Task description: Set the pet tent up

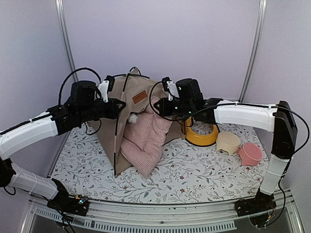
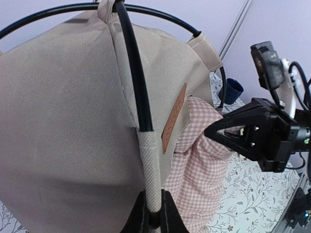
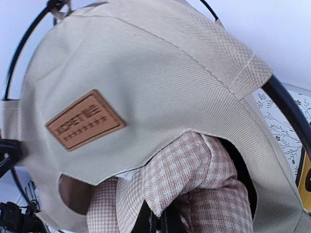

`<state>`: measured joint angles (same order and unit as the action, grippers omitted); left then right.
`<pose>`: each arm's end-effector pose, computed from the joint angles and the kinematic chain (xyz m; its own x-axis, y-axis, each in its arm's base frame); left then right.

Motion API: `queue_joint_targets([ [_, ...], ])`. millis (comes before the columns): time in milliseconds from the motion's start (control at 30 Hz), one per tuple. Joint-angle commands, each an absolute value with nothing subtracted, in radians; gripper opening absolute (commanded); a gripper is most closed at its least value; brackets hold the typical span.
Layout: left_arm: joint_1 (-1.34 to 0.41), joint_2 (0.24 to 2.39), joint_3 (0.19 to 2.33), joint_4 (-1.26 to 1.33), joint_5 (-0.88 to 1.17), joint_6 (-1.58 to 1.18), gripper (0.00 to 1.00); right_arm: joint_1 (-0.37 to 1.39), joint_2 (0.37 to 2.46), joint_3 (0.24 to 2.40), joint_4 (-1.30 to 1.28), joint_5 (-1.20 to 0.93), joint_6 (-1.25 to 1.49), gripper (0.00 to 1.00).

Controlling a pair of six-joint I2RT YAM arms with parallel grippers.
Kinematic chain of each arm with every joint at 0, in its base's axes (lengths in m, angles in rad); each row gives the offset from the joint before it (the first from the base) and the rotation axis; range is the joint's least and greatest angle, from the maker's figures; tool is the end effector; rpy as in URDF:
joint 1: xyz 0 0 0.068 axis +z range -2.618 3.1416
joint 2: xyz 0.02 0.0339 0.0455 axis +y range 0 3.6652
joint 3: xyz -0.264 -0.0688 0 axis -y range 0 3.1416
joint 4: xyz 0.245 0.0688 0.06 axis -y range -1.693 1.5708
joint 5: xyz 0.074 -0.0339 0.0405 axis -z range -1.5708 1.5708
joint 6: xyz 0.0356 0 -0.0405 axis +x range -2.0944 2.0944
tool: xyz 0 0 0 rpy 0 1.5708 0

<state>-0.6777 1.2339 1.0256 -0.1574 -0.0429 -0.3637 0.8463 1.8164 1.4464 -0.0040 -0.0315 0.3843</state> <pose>0.2247 -0.1789 0.3315 -0.4721 -0.0762 -0.8782 0.4572 0.8306 -0.3179 0.2883 0.3275 0.2969 -0.5124 -0.0135 -0.8587 -0.6211 0.6963 0.3597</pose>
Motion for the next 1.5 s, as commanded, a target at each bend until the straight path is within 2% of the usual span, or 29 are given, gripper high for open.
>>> queue_joint_targets([
  [0, -0.701, 1.214, 1.055, -0.189, 0.041, -0.391, 0.0, 0.852, 1.942, 1.487, 0.017, 0.12, 0.406, 0.0],
  [100, -0.698, 1.186, 1.07, -0.201, 0.024, -0.446, 0.0, 0.852, 2.002, 1.484, -0.019, 0.151, 0.427, 0.01],
  [133, -0.696, 1.18, 1.071, -0.201, 0.021, -0.464, 0.0, 0.853, 2.014, 1.483, -0.037, 0.152, 0.436, 0.04],
  [167, -0.696, 1.176, 1.069, -0.199, 0.016, -0.479, 0.0, 0.852, 2.018, 1.479, -0.052, 0.149, 0.442, 0.11],
  [300, -0.695, 1.184, 1.043, -0.19, -0.021, -0.508, 0.0, 0.865, 1.953, 1.408, -0.048, 0.142, 0.445, 0.49],
  [433, -0.691, 1.202, 1.031, -0.204, -0.066, -0.518, 0.0, 0.894, 1.852, 1.366, -0.07, 0.193, 0.393, 0.75],
  [533, -0.688, 1.203, 1.024, -0.21, -0.092, -0.523, 0.0, 0.906, 1.8, 1.363, -0.128, 0.23, 0.359, 0.88],
  [633, -0.683, 1.203, 1.019, -0.209, -0.098, -0.525, 0.0, 0.906, 1.757, 1.357, -0.187, 0.272, 0.332, 0.95],
  [733, -0.68, 1.203, 1.017, -0.212, -0.099, -0.525, 0.0, 0.905, 1.729, 1.356, -0.239, 0.292, 0.296, 1.0],
  [1100, -0.676, 1.209, 1.014, -0.213, -0.071, -0.515, 0.0, 1.063, 1.635, 1.23, -0.22, 0.173, 0.087, 0.99],
  [1467, -0.675, 1.214, 1.009, -0.209, -0.05, -0.505, 0.0, 1.16, 1.856, 1.269, -0.18, 0.038, 0.146, 0.99],
])
